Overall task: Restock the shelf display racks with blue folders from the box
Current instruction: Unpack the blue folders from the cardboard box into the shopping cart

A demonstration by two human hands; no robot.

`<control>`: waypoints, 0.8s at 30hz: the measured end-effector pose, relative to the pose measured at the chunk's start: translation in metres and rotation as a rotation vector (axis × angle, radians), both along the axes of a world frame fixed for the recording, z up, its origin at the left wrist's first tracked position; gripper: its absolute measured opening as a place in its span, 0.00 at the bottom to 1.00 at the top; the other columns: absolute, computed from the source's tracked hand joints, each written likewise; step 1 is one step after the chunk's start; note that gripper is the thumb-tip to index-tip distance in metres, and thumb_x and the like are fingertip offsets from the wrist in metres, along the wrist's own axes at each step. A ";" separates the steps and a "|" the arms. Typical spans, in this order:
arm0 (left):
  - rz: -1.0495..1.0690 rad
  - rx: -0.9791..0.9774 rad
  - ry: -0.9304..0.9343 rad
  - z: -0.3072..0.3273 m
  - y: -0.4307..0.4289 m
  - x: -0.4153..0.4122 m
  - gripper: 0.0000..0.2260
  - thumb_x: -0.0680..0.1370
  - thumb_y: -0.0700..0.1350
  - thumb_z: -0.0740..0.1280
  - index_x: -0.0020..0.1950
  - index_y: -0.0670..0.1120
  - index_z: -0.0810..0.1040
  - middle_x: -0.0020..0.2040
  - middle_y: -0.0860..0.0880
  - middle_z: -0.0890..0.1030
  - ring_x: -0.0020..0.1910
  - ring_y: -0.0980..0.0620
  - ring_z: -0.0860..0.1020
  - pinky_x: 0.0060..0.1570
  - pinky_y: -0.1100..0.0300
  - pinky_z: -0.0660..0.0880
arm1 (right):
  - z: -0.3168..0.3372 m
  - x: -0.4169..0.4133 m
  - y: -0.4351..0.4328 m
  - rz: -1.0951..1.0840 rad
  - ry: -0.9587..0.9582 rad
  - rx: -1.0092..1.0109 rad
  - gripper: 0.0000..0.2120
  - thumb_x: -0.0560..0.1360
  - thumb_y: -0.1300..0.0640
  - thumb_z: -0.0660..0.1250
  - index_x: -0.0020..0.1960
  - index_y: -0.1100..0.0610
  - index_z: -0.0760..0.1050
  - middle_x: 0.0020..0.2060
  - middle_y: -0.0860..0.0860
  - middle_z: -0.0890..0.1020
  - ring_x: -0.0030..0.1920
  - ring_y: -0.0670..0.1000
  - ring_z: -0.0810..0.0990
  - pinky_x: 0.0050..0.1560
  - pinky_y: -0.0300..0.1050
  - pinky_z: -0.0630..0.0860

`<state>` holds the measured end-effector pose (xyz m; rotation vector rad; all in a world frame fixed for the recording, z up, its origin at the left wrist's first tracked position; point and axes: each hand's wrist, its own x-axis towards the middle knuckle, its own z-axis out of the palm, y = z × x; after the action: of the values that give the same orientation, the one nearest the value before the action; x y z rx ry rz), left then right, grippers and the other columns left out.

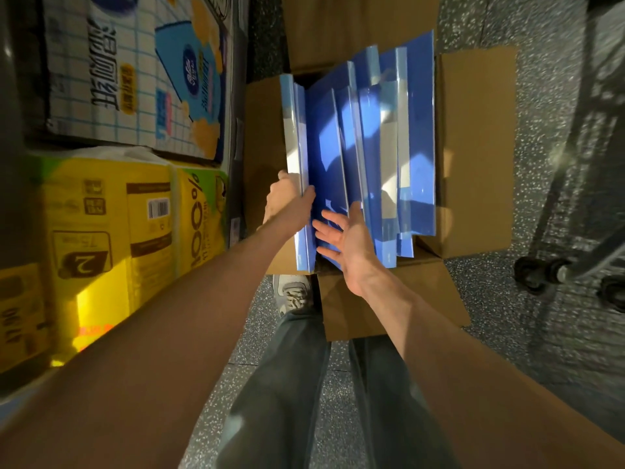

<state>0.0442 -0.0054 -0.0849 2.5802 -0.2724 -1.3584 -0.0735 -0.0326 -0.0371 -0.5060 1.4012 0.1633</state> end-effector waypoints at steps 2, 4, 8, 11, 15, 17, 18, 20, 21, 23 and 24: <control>-0.003 -0.007 -0.014 0.008 0.002 0.000 0.25 0.83 0.50 0.63 0.76 0.40 0.62 0.66 0.40 0.75 0.62 0.40 0.78 0.54 0.49 0.77 | 0.011 -0.002 0.003 0.035 0.008 -0.027 0.33 0.84 0.38 0.41 0.74 0.57 0.69 0.69 0.58 0.75 0.70 0.57 0.73 0.69 0.54 0.69; -0.023 -0.028 -0.040 0.019 0.003 0.001 0.22 0.83 0.50 0.62 0.73 0.40 0.64 0.65 0.39 0.76 0.62 0.40 0.77 0.53 0.50 0.75 | 0.020 -0.005 0.006 0.075 0.022 -0.048 0.33 0.84 0.39 0.41 0.74 0.58 0.69 0.69 0.58 0.75 0.70 0.58 0.73 0.67 0.54 0.70; -0.050 -0.037 -0.070 0.063 0.007 0.007 0.25 0.83 0.53 0.61 0.74 0.39 0.63 0.64 0.39 0.77 0.60 0.39 0.78 0.51 0.51 0.76 | 0.049 -0.016 0.006 0.123 0.072 -0.092 0.32 0.84 0.39 0.42 0.73 0.59 0.69 0.68 0.58 0.76 0.67 0.58 0.75 0.62 0.52 0.72; -0.068 -0.036 -0.110 0.111 0.017 0.016 0.29 0.82 0.56 0.62 0.75 0.38 0.61 0.64 0.39 0.78 0.61 0.38 0.78 0.53 0.49 0.76 | 0.086 -0.020 0.002 0.141 0.079 -0.100 0.31 0.85 0.41 0.43 0.74 0.60 0.68 0.69 0.58 0.75 0.67 0.58 0.75 0.61 0.50 0.71; -0.072 -0.089 -0.153 0.191 0.028 0.026 0.35 0.82 0.58 0.63 0.79 0.38 0.58 0.63 0.39 0.79 0.60 0.38 0.79 0.52 0.49 0.77 | 0.159 -0.021 -0.007 0.158 0.051 -0.107 0.28 0.85 0.42 0.47 0.73 0.60 0.69 0.68 0.57 0.76 0.67 0.57 0.75 0.61 0.50 0.72; -0.054 -0.159 -0.149 0.228 0.029 0.026 0.35 0.82 0.57 0.64 0.80 0.38 0.57 0.65 0.39 0.78 0.62 0.37 0.78 0.55 0.48 0.76 | 0.193 -0.022 -0.014 0.170 0.039 -0.137 0.24 0.85 0.43 0.51 0.69 0.59 0.72 0.65 0.58 0.78 0.64 0.58 0.77 0.61 0.53 0.73; -0.030 -0.212 -0.152 0.251 0.028 0.024 0.33 0.82 0.56 0.65 0.79 0.39 0.59 0.67 0.38 0.77 0.64 0.37 0.77 0.57 0.48 0.75 | 0.214 -0.024 -0.017 0.180 0.040 -0.153 0.21 0.85 0.44 0.54 0.65 0.59 0.74 0.62 0.60 0.79 0.60 0.59 0.79 0.60 0.55 0.74; -0.020 -0.289 -0.174 0.290 0.026 0.020 0.27 0.82 0.53 0.65 0.74 0.38 0.64 0.66 0.37 0.77 0.64 0.35 0.76 0.58 0.49 0.73 | 0.248 -0.030 -0.021 0.188 0.048 -0.198 0.20 0.84 0.46 0.58 0.59 0.62 0.77 0.58 0.64 0.79 0.47 0.56 0.80 0.50 0.52 0.76; -0.027 -0.310 -0.178 0.308 0.023 0.017 0.25 0.82 0.52 0.65 0.72 0.37 0.66 0.64 0.36 0.77 0.63 0.35 0.76 0.57 0.50 0.72 | 0.263 -0.035 -0.023 0.212 0.051 -0.233 0.23 0.83 0.46 0.58 0.61 0.66 0.76 0.59 0.67 0.78 0.45 0.55 0.80 0.49 0.52 0.76; -0.057 -0.350 -0.154 0.347 0.016 0.009 0.24 0.82 0.52 0.65 0.68 0.35 0.69 0.60 0.35 0.79 0.61 0.35 0.77 0.53 0.52 0.71 | 0.289 -0.050 -0.027 0.293 0.068 -0.319 0.28 0.83 0.46 0.58 0.64 0.72 0.72 0.61 0.69 0.77 0.51 0.61 0.79 0.59 0.59 0.76; -0.064 -0.367 -0.136 0.364 0.013 0.005 0.25 0.82 0.53 0.65 0.69 0.34 0.69 0.59 0.35 0.79 0.61 0.36 0.76 0.52 0.53 0.70 | 0.305 -0.058 -0.028 0.327 0.080 -0.351 0.28 0.83 0.46 0.58 0.63 0.73 0.72 0.59 0.69 0.77 0.51 0.62 0.78 0.61 0.61 0.74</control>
<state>0.0488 0.0080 0.2796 2.3710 -0.5730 -1.0374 -0.1312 -0.0605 0.2675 -1.0310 1.4246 0.2034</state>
